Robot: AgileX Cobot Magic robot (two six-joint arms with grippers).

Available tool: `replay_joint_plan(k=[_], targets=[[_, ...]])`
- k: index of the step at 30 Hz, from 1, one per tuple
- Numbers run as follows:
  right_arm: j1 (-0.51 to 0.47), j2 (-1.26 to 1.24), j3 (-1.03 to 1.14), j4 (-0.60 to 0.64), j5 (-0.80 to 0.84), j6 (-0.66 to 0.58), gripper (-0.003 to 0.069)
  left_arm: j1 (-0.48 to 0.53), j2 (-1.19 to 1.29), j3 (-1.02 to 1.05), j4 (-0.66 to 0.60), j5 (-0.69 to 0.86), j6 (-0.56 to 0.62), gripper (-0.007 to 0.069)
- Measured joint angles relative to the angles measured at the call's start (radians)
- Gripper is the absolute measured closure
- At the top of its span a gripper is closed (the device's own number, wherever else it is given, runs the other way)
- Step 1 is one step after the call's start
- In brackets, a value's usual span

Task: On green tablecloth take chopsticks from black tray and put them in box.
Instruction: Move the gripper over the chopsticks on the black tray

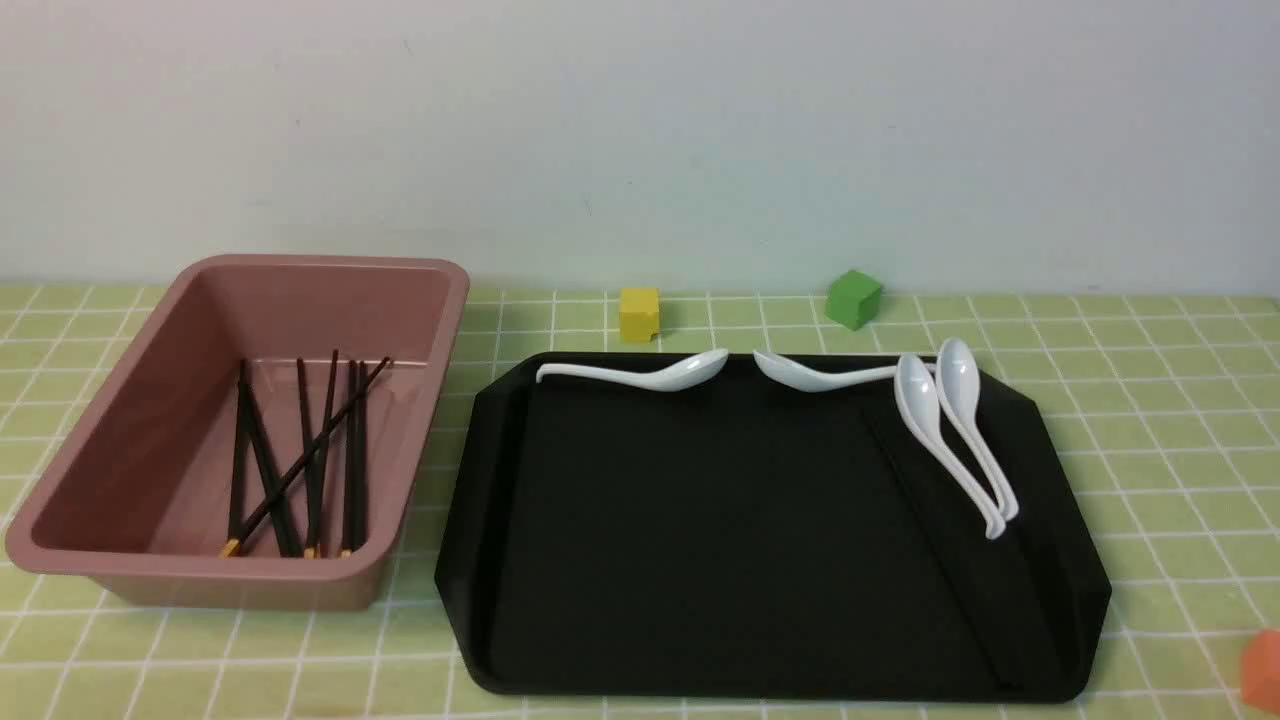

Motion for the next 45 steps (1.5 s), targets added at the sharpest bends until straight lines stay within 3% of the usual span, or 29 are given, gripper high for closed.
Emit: replay_joint_plan(k=[40, 44, 45], targets=[[0.000, 0.000, 0.000, -0.003, -0.006, 0.010, 0.0423, 0.000, 0.000, 0.000, 0.000, 0.000, 0.000, 0.0403], [0.000, 0.000, 0.000, 0.098, -0.014, 0.110, 0.0421, 0.000, 0.000, 0.000, 0.000, 0.000, 0.000, 0.0403], [0.000, 0.000, 0.002, 0.234, -0.018, 0.203, 0.0421, 0.000, 0.000, 0.000, 0.000, 0.000, 0.000, 0.0403]])
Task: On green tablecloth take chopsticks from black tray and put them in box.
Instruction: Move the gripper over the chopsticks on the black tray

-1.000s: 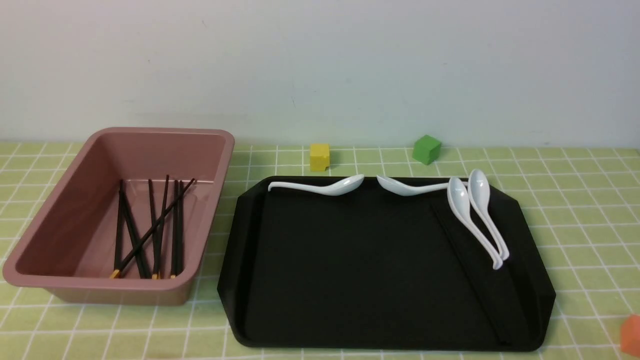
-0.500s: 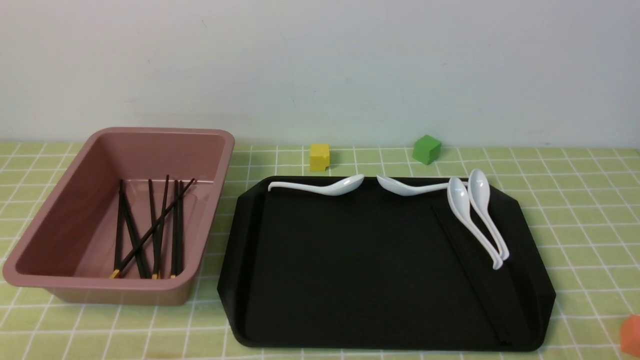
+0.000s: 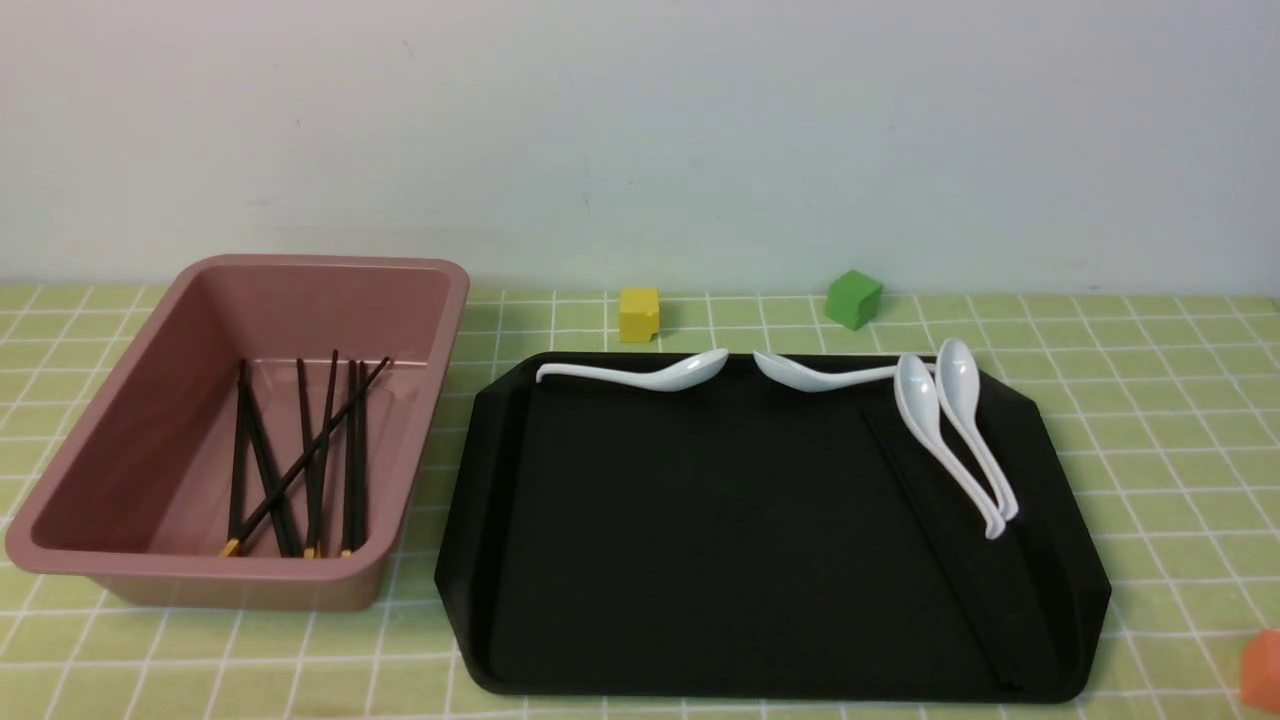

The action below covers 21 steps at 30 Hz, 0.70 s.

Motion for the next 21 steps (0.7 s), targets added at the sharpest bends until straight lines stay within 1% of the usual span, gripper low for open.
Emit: replay_joint_plan(k=[1, 4, 5, 6, 10, 12, 13, 14, 16, 18, 19, 21], targets=[[0.000, 0.000, 0.001, 0.099, 0.000, 0.072, 0.0421, 0.000, 0.000, 0.000, 0.000, 0.000, 0.000, 0.0403], [0.000, 0.000, 0.005, 0.241, 0.000, 0.161, 0.0420, 0.000, 0.000, 0.000, 0.000, 0.000, 0.000, 0.0403], [0.000, 0.000, 0.005, 0.257, 0.000, 0.168, 0.0420, 0.000, 0.000, 0.000, 0.000, 0.000, 0.000, 0.0403], [0.000, 0.000, 0.005, 0.304, 0.000, 0.191, 0.0420, 0.000, 0.000, 0.000, 0.000, 0.000, 0.000, 0.0403], [0.000, 0.000, 0.005, 0.360, 0.004, 0.188, 0.0420, 0.000, 0.000, 0.000, 0.000, 0.000, 0.000, 0.0398], [0.000, 0.000, -0.001, 0.386, 0.006, 0.112, 0.0433, 0.000, 0.000, 0.000, 0.000, 0.000, 0.000, 0.0395], [0.000, 0.000, -0.044, 0.391, 0.007, 0.010, 0.0465, 0.000, 0.000, 0.000, 0.000, 0.000, 0.000, 0.0393], [0.000, 0.000, -0.076, 0.392, 0.005, -0.062, 0.0487, 0.000, 0.000, 0.000, 0.000, 0.000, 0.000, 0.0392], [0.000, 0.022, -0.178, 0.393, -0.011, -0.206, 0.0564, 0.000, 0.000, 0.000, 0.000, 0.000, 0.000, 0.0389], [0.000, 0.075, -0.271, 0.387, -0.023, -0.295, 0.0635, 0.000, 0.000, 0.000, 0.000, 0.000, 0.000, 0.0388], [0.000, 0.135, -0.353, 0.374, -0.020, -0.365, 0.0662, 0.000, 0.000, 0.000, 0.000, 0.000, 0.000, 0.0388], [0.000, 0.248, -0.454, 0.344, 0.026, -0.428, 0.0666, 0.000, 0.000, 0.000, 0.000, 0.000, 0.000, 0.0386]])
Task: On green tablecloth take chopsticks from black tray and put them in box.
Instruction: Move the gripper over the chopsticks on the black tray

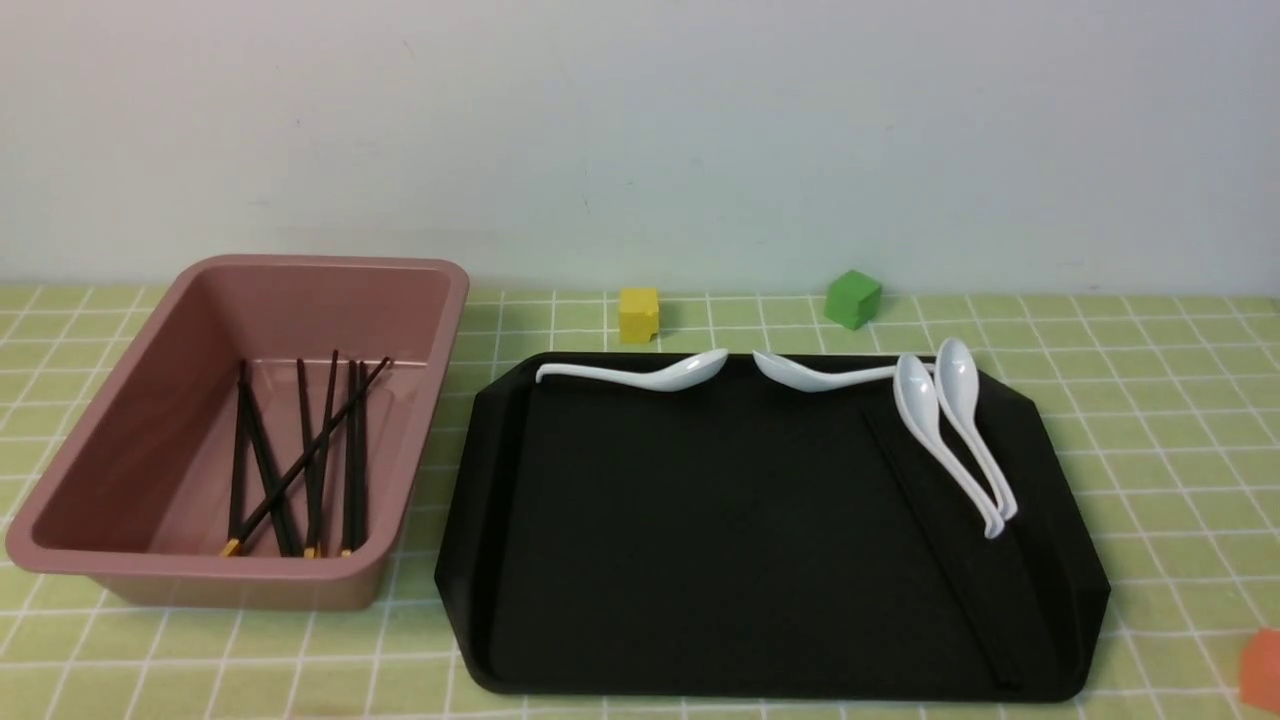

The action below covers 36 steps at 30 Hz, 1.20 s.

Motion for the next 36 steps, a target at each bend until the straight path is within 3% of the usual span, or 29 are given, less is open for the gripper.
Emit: replay_joint_plan(k=[2, 8, 14, 21, 24, 29, 33, 36], targets=[[0.000, 0.088, -0.062, -0.028, 0.062, -0.024, 0.0664, 0.000, 0.000, 0.000, 0.000, 0.000, 0.000, 0.0386], [0.000, 0.628, -0.251, -0.113, 0.507, -0.065, 0.0658, 0.000, 0.000, 0.000, 0.000, 0.000, 0.000, 0.0386], [0.000, 0.988, -0.305, -0.064, 0.530, -0.155, 0.0641, 0.000, 0.000, 0.000, 0.000, 0.000, 0.000, 0.0386], [0.020, 1.233, -0.464, -0.080, 0.531, -0.180, 0.0606, 0.000, 0.000, 0.000, 0.000, 0.000, 0.000, 0.0386], [0.060, 1.292, -0.528, -0.132, 0.530, -0.134, 0.0599, 0.000, 0.000, 0.000, 0.000, 0.000, 0.000, 0.0386], [0.189, 1.460, -0.694, -0.331, 0.531, 0.078, 0.0554, 0.000, 0.000, 0.000, 0.000, 0.000, 0.000, 0.0386], [0.238, 1.566, -0.798, -0.464, 0.530, 0.221, 0.0457, 0.000, 0.000, 0.000, 0.000, 0.000, 0.000, 0.0386], [0.244, 1.612, -0.832, -0.493, 0.520, 0.247, 0.0382, 0.000, 0.000, 0.000, 0.000, 0.000, 0.000, 0.0386]])
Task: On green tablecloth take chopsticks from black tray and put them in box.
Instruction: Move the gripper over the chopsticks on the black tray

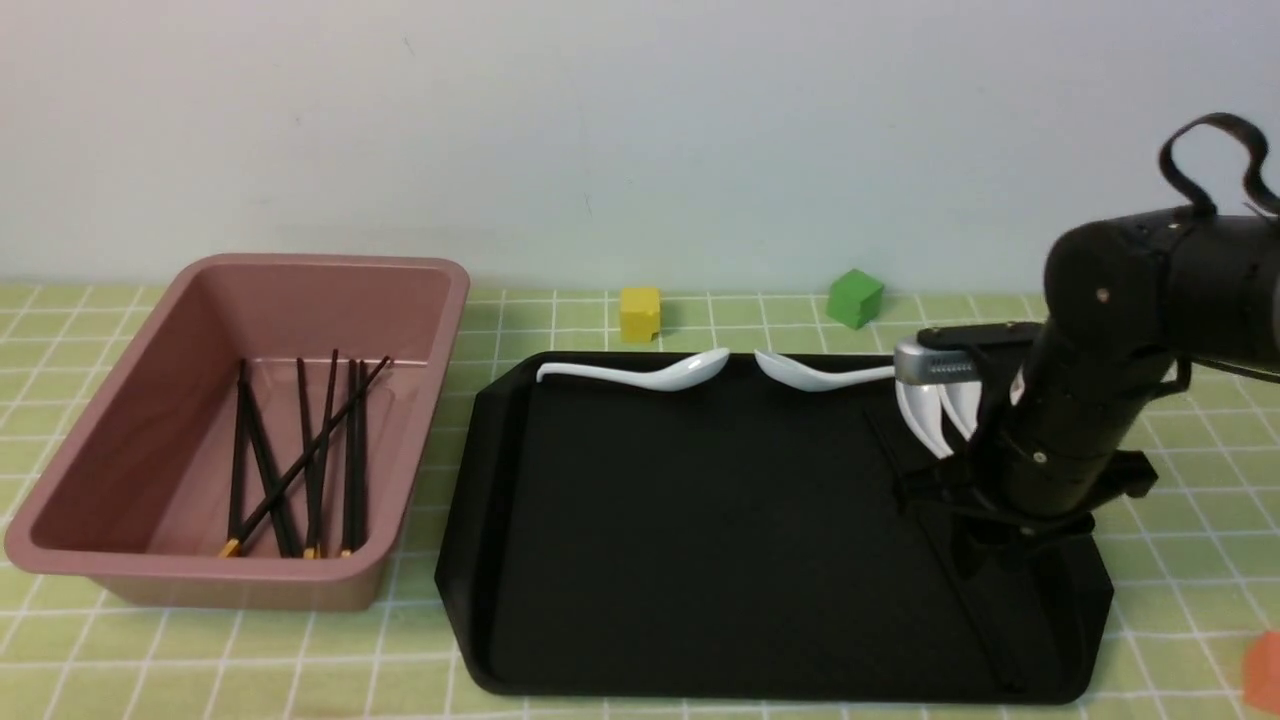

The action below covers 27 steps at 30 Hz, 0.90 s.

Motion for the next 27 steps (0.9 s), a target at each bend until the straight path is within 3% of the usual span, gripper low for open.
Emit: replay_joint_plan(k=[4, 12, 15, 20, 27], targets=[[0.000, 0.054, -0.007, -0.009, -0.012, 0.004, 0.0324, 0.000, 0.000, 0.000, 0.000, 0.000, 0.000, 0.0386], [0.000, 0.134, -0.017, -0.015, -0.013, 0.004, 0.0321, 0.000, 0.000, 0.000, 0.000, 0.000, 0.000, 0.0386], [0.000, 0.136, -0.017, -0.018, -0.008, 0.004, 0.0351, 0.000, 0.000, 0.000, 0.000, 0.000, 0.000, 0.0386], [0.000, 0.136, -0.027, -0.027, 0.026, -0.015, 0.0550, 0.000, 0.000, 0.000, 0.000, 0.000, 0.000, 0.0386], [0.000, 0.089, -0.028, 0.003, 0.093, -0.020, 0.0550, 0.000, 0.000, 0.000, 0.000, 0.000, 0.000, 0.0386]])
